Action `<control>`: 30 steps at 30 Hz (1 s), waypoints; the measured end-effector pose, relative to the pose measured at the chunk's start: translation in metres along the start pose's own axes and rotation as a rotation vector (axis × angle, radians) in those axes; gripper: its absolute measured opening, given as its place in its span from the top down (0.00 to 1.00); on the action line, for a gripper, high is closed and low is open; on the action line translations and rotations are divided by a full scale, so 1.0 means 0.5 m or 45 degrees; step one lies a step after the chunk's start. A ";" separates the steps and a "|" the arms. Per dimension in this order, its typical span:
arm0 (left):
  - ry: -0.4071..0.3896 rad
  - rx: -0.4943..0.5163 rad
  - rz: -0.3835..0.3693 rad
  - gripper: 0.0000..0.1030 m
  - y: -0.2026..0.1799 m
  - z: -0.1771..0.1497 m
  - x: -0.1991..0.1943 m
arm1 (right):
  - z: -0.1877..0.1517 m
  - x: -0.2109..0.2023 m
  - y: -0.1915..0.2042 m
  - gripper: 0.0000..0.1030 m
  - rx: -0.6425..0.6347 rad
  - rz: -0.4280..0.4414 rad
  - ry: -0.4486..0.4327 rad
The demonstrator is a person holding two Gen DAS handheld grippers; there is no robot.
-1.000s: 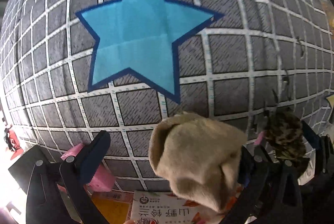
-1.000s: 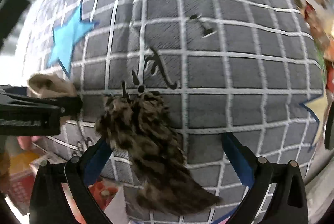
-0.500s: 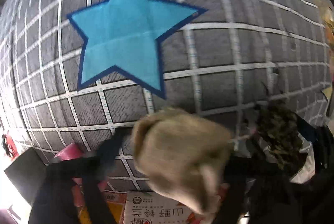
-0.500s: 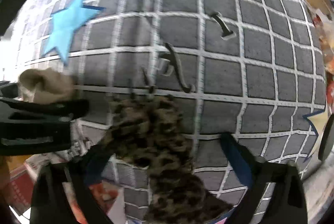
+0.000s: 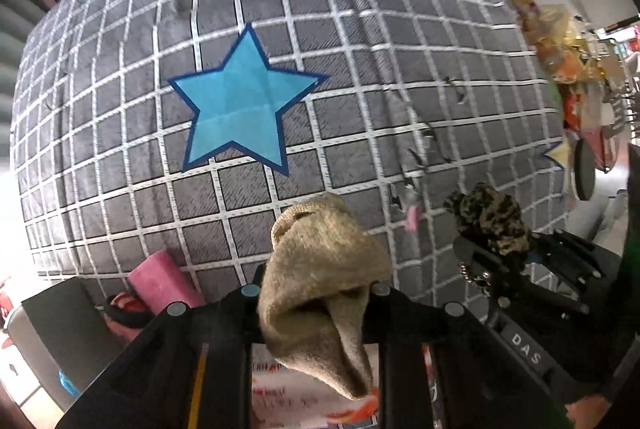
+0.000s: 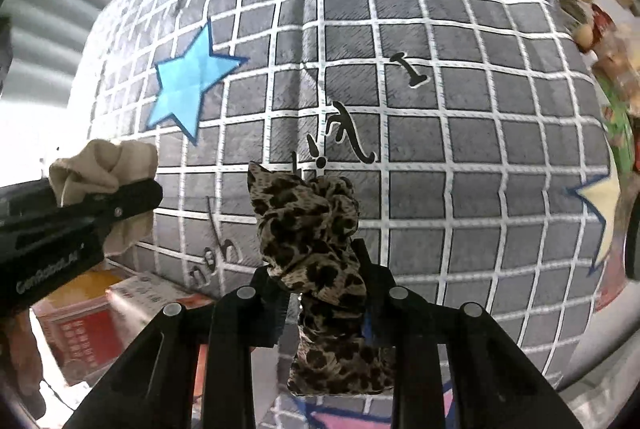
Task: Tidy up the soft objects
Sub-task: 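Carry the beige sock and leopard-print cloth with both tools toward the white box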
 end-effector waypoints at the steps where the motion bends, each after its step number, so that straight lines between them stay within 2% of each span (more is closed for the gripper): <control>1: -0.017 0.007 0.001 0.79 -0.002 -0.002 -0.014 | -0.010 -0.012 0.004 0.71 0.003 0.002 -0.004; 8: -0.111 0.131 -0.036 0.79 -0.029 -0.017 -0.124 | -0.044 -0.085 0.045 0.71 0.003 0.010 -0.049; 16: -0.198 0.161 -0.082 0.79 -0.039 -0.048 -0.233 | -0.075 -0.149 0.115 0.71 0.010 0.054 -0.074; 21: -0.267 0.143 -0.058 0.79 0.009 -0.074 -0.290 | -0.085 -0.188 0.179 0.71 -0.041 0.068 -0.107; 30: -0.344 -0.019 -0.007 0.79 0.151 -0.163 -0.371 | -0.129 -0.226 0.323 0.71 -0.202 0.116 -0.121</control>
Point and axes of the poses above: each gripper's, at about its wrist camera, not at the fingertips, and x roughly the way its jaws point, y to its left, z to its top, the point moved 9 cm from there along x, roughly the way its jaws point, and after that the axes turned 9 degrees about -y, right-handed, at the moved point
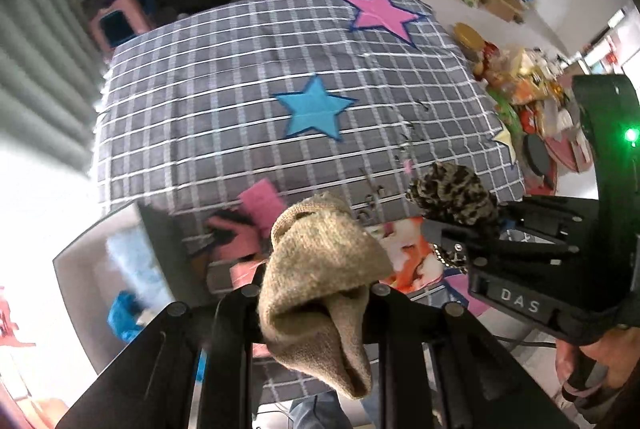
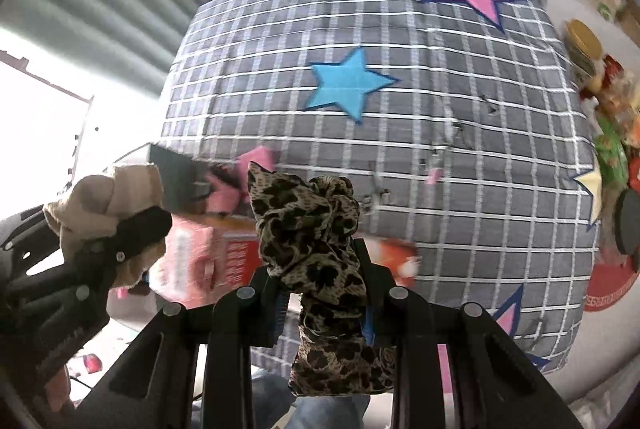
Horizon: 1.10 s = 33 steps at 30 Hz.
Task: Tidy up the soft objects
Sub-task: 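Carry the beige sock and leopard-print cloth with both tools toward the white box, then hold the sock and leopard cloth with both tools above the white box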
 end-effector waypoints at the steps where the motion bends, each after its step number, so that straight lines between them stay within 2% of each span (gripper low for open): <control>1: -0.009 -0.015 0.010 0.79 0.016 -0.009 -0.011 | -0.002 -0.002 0.022 0.71 -0.023 0.011 0.002; 6: -0.042 -0.102 0.064 0.79 0.095 -0.064 -0.054 | -0.009 -0.010 0.116 0.71 -0.130 0.046 0.003; 19: -0.024 -0.366 0.202 0.79 0.287 -0.246 -0.121 | -0.042 0.018 0.341 0.71 -0.402 0.146 0.074; 25: -0.003 -0.459 0.246 0.79 0.347 -0.312 -0.135 | -0.071 0.043 0.433 0.71 -0.524 0.179 0.121; 33: 0.011 -0.522 0.281 0.79 0.388 -0.375 -0.153 | -0.114 0.068 0.526 0.71 -0.653 0.223 0.184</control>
Point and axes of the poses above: each gripper's, at about its wrist camera, not at the fingertips, and x roughly the way its jaws point, y to its left, z to its top, the point moved 9 cm from there along x, roughly the way its jaws point, and after that the axes turned 9 degrees about -y, right-handed, at the moved point
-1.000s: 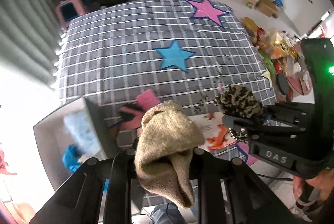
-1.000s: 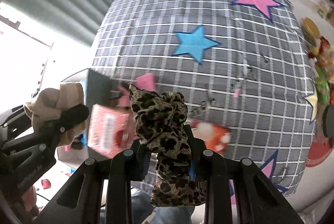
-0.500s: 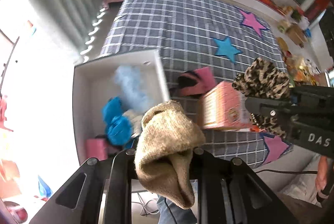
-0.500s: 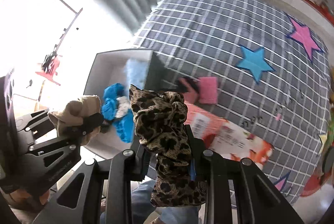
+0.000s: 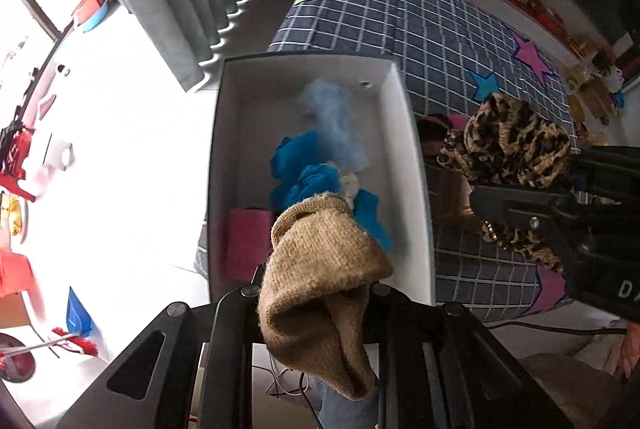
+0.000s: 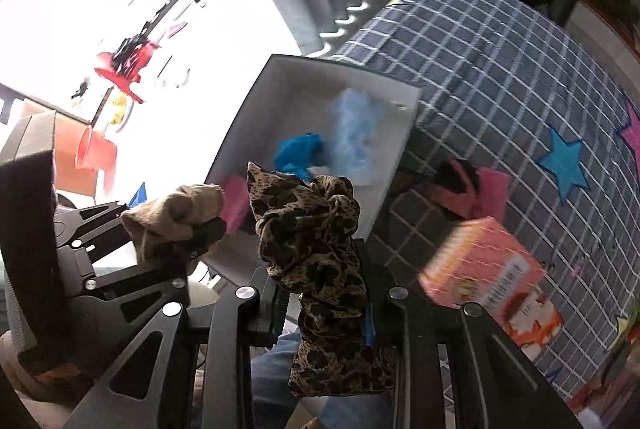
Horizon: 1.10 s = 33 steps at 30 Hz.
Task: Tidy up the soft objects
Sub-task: 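Hold the sock and leopard cloth with both tools above the white box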
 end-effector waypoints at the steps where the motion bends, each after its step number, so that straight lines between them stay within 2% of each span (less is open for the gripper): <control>1: 0.000 -0.014 0.001 0.79 0.008 -0.003 0.000 | 0.001 0.004 0.007 0.71 -0.011 0.003 0.007; 12: 0.007 -0.084 0.020 0.79 0.052 -0.015 0.008 | 0.007 0.043 0.051 0.71 -0.091 0.010 0.074; 33: 0.013 -0.067 0.039 0.79 0.055 -0.019 0.015 | 0.010 0.058 0.065 0.71 -0.119 -0.002 0.090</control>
Point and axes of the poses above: each gripper's, at about its wrist camera, not at the fingertips, and x roughly the way its jaws point, y to its left, z to its top, the point moved 9 cm from there along x, roughly the way its jaws point, and after that the axes turned 9 degrees about -y, right-handed, at the moved point
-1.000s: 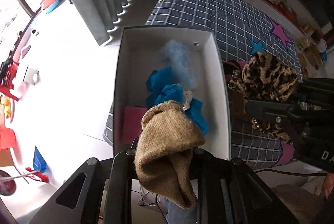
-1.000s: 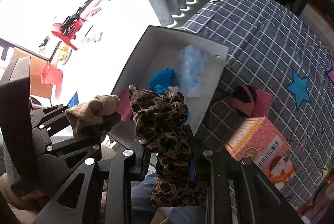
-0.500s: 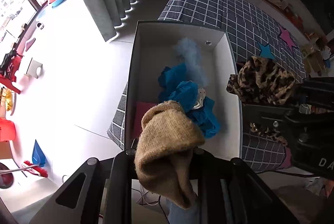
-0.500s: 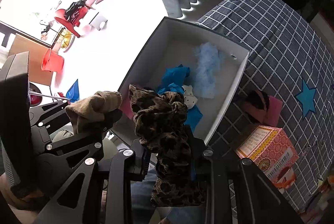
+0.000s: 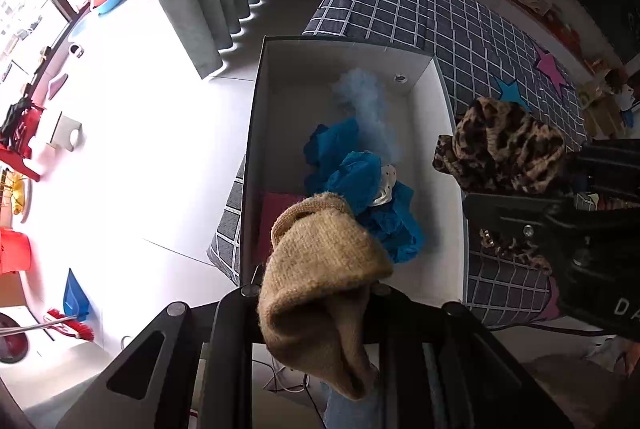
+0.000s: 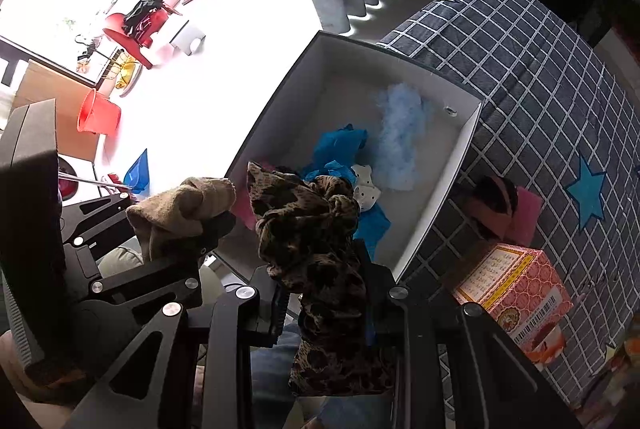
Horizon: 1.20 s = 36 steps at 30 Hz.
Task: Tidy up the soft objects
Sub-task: 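Hold the sock and leopard cloth with both tools above the white box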
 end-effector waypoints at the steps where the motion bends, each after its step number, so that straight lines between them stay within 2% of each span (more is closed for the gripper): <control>1: 0.001 0.001 0.000 0.79 0.000 -0.002 0.001 | 0.000 0.000 0.000 0.71 0.000 -0.001 0.001; 36: 0.037 0.004 -0.001 0.78 -0.007 -0.008 0.019 | 0.000 0.002 -0.008 0.71 0.008 -0.012 0.009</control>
Point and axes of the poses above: each gripper's, at about its wrist camera, not at the fingertips, and x roughly the way its jaws point, y to its left, z to its top, the point moved 9 cm from there along x, roughly the way its jaws point, and after that the axes turned 9 degrees about -y, right-handed, at the moved point
